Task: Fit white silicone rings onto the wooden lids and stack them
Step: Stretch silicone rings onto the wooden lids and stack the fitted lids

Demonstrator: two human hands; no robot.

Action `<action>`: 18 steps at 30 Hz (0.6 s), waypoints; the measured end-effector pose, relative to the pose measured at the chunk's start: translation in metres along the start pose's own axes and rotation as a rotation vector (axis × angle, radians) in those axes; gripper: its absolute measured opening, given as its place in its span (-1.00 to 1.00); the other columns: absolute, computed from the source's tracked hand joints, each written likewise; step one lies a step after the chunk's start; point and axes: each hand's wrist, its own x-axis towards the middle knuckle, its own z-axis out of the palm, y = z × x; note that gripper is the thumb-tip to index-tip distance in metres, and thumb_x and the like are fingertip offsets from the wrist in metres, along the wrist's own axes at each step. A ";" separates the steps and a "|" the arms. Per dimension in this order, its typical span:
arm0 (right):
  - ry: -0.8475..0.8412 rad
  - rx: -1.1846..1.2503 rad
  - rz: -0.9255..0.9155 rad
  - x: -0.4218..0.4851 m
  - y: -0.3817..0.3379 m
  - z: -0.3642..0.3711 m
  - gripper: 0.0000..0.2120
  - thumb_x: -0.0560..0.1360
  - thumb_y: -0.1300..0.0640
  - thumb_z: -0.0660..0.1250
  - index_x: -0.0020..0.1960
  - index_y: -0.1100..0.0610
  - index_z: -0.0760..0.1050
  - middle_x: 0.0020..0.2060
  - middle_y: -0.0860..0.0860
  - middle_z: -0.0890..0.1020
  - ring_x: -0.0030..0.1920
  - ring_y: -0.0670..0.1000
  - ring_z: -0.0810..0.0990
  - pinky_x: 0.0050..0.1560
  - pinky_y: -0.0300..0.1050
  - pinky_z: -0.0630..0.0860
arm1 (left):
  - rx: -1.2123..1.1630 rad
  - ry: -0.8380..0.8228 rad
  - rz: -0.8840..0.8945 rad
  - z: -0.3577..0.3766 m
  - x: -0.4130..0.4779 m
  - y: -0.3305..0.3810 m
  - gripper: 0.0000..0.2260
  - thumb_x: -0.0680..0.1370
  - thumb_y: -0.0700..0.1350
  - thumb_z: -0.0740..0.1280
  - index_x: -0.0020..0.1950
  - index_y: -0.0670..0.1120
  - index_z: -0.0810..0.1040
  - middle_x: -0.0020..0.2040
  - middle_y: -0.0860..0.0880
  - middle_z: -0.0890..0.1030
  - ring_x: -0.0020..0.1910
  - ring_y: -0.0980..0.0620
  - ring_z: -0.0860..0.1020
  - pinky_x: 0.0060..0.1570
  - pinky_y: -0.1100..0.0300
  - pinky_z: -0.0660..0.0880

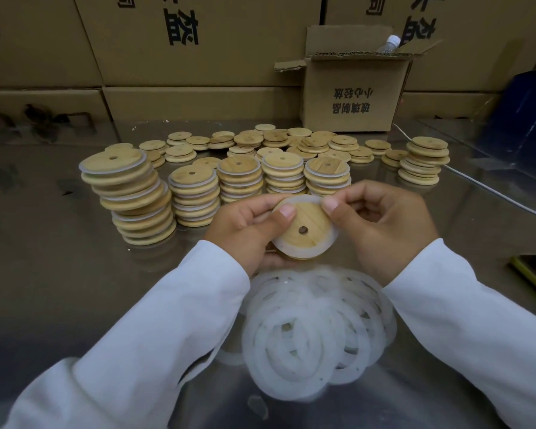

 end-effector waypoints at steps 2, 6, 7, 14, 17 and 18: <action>-0.002 0.027 0.004 0.001 -0.003 -0.002 -0.85 0.40 0.18 0.42 -0.32 0.02 0.55 -0.44 -0.13 0.59 -0.40 -0.20 0.51 -0.30 -0.43 0.43 | -0.039 -0.004 0.001 0.000 0.000 0.001 -0.84 0.50 -0.19 0.26 -0.03 -0.09 0.62 -0.18 -0.09 0.68 -0.18 -0.04 0.66 -0.30 0.08 0.61; -0.031 0.097 0.012 0.001 -0.008 -0.005 -0.87 0.38 0.20 0.42 -0.31 0.02 0.57 -0.46 -0.14 0.61 -0.37 -0.19 0.54 -0.33 -0.44 0.43 | -0.027 -0.022 0.035 -0.002 0.000 0.003 -0.80 0.39 -0.10 0.31 -0.03 -0.08 0.63 -0.17 -0.09 0.69 -0.17 -0.04 0.66 -0.27 0.05 0.62; -0.043 0.111 0.012 0.000 -0.009 -0.005 -0.88 0.38 0.21 0.42 -0.30 0.03 0.58 -0.43 -0.12 0.62 -0.36 -0.19 0.54 -0.32 -0.45 0.44 | -0.022 -0.020 0.036 -0.003 -0.001 0.004 -0.79 0.38 -0.10 0.32 -0.04 -0.08 0.63 -0.18 -0.08 0.69 -0.18 -0.04 0.66 -0.28 0.06 0.62; 0.015 0.101 0.042 -0.009 -0.005 0.004 -0.92 0.40 0.20 0.39 -0.22 0.03 0.56 -0.32 -0.03 0.61 -0.29 -0.10 0.56 -0.20 -0.35 0.51 | -0.163 0.099 0.026 0.003 0.001 0.004 -0.88 0.50 -0.20 0.26 -0.03 -0.10 0.57 -0.05 -0.15 0.61 -0.15 -0.04 0.63 -0.33 0.08 0.61; 0.095 0.090 0.046 -0.008 -0.005 0.005 -0.87 0.42 0.23 0.37 -0.26 0.03 0.55 -0.34 -0.07 0.60 -0.33 -0.19 0.53 -0.26 -0.42 0.48 | -0.208 0.075 0.026 0.005 0.000 0.002 -0.79 0.37 -0.14 0.33 -0.02 -0.13 0.57 -0.09 -0.15 0.63 -0.15 -0.05 0.64 -0.31 0.06 0.61; 0.114 0.102 0.069 -0.008 -0.004 0.005 -0.86 0.42 0.22 0.37 -0.27 0.03 0.56 -0.35 -0.08 0.60 -0.33 -0.19 0.52 -0.25 -0.38 0.50 | -0.207 0.062 0.023 0.005 0.000 0.001 -0.74 0.31 -0.12 0.34 -0.02 -0.13 0.57 -0.11 -0.14 0.65 -0.16 -0.04 0.65 -0.29 0.06 0.62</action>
